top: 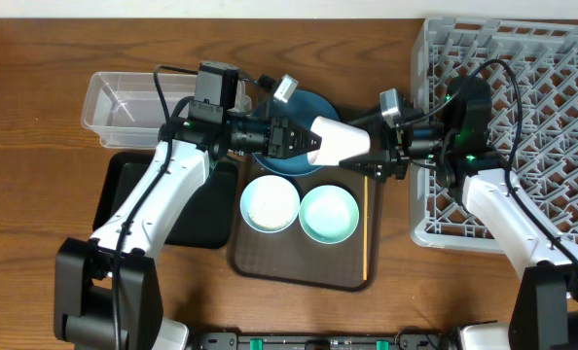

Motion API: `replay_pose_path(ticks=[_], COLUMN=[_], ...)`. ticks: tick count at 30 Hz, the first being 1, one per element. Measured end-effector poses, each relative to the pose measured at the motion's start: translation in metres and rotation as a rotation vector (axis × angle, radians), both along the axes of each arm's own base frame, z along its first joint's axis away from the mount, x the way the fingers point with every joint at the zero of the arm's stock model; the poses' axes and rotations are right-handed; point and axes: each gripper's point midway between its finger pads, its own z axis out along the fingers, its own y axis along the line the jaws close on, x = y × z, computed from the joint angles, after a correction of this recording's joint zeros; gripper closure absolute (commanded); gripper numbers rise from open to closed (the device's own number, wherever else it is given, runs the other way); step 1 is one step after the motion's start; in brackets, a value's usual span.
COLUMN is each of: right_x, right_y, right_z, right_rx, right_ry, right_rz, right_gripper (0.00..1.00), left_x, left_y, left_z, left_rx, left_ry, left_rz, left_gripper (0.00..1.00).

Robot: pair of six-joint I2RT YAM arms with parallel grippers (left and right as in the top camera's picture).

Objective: Sort waste into correct bins and load items into the dishwasher rack
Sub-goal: 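Lift the pink cup and hand it to the right gripper, then carry the pink cup with right gripper and place it in the rack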

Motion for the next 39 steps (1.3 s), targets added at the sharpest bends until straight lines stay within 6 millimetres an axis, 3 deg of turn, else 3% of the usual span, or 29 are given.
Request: replay_pose_path(ticks=[3,7,11,16,18,22,25,28,32,35,39], right_x=[0.0,0.006,0.017,0.03,0.035,0.041,0.047,0.061,0.071,0.068,0.055], right_y=[0.0,-0.001,-0.005,-0.019,-0.027,-0.046,-0.067,-0.093,-0.153,-0.2,-0.256], right_z=[-0.002,-0.012,-0.037,-0.077,-0.09,-0.109,-0.1,-0.069,-0.02,-0.009,-0.013], right_rx=[-0.004,-0.039,-0.127,-0.282,-0.341,-0.456,-0.527,-0.544,-0.565,-0.61,-0.658], right_ry=[0.016,0.094,0.247,0.402,0.433,0.48,0.468,0.416,0.39,0.446,0.554], right_rz=[-0.005,-0.055,-0.173,-0.358,-0.431,-0.57,-0.696,-0.84,-1.099,-1.26,-1.433], right_gripper=[0.43,0.52,0.7,0.7,0.62,0.74,0.77,0.81,0.97,0.99,0.99], left_x=[0.0,0.004,0.011,0.012,0.01,0.006,0.005,0.002,0.0,0.0,0.001], left_y=[0.0,0.004,0.018,0.052,0.066,0.103,0.127,0.146,0.166,0.175,0.179], left_z=[0.0,-0.013,-0.045,-0.088,-0.1,-0.11,-0.097,-0.079,-0.071,-0.072,-0.073], left_rx=[0.002,0.067,0.238,0.507,0.596,0.777,0.872,0.949,1.04,1.085,1.109], left_ry=[-0.005,0.026,0.085,0.137,0.155,0.151,0.088,0.011,-0.04,-0.043,-0.052], left_rz=[0.0,0.049,0.157,0.281,0.312,0.397,0.465,0.525,0.578,0.594,0.607], left_gripper=[0.71,0.59,0.55,0.51,0.51,0.5,0.48,0.48,0.47,0.47,0.47])
